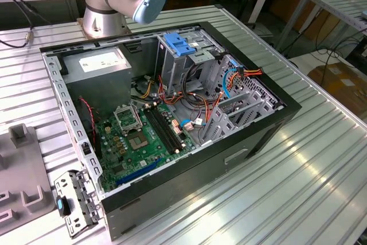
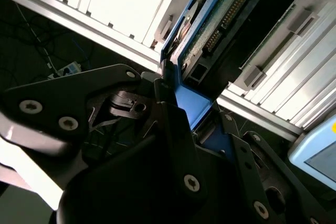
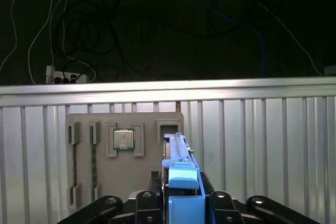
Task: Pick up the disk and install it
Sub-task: 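Pick up the disk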
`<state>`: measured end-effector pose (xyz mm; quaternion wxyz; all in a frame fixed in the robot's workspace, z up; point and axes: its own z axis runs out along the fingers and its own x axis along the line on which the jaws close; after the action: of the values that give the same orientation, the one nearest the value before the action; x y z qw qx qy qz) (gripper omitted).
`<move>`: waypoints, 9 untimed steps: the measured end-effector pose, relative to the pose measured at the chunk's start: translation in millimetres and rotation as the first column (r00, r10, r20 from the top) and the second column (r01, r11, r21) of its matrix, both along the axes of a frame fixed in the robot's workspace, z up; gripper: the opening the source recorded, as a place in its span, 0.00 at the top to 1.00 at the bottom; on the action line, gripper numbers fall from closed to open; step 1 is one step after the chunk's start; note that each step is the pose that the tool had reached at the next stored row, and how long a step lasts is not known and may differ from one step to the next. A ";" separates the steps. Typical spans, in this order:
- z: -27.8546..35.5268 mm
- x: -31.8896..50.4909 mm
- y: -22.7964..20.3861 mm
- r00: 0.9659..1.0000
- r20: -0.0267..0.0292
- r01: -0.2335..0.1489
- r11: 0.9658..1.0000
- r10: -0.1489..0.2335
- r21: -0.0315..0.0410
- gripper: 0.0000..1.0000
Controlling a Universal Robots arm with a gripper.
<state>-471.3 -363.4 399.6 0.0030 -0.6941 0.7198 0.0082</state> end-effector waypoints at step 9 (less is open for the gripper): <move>3.6 0.0 0.0 1.000 0.000 0.000 1.000 0.000 0.000 0.63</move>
<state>-471.3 -363.4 403.2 0.0029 -0.6942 0.7198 0.0081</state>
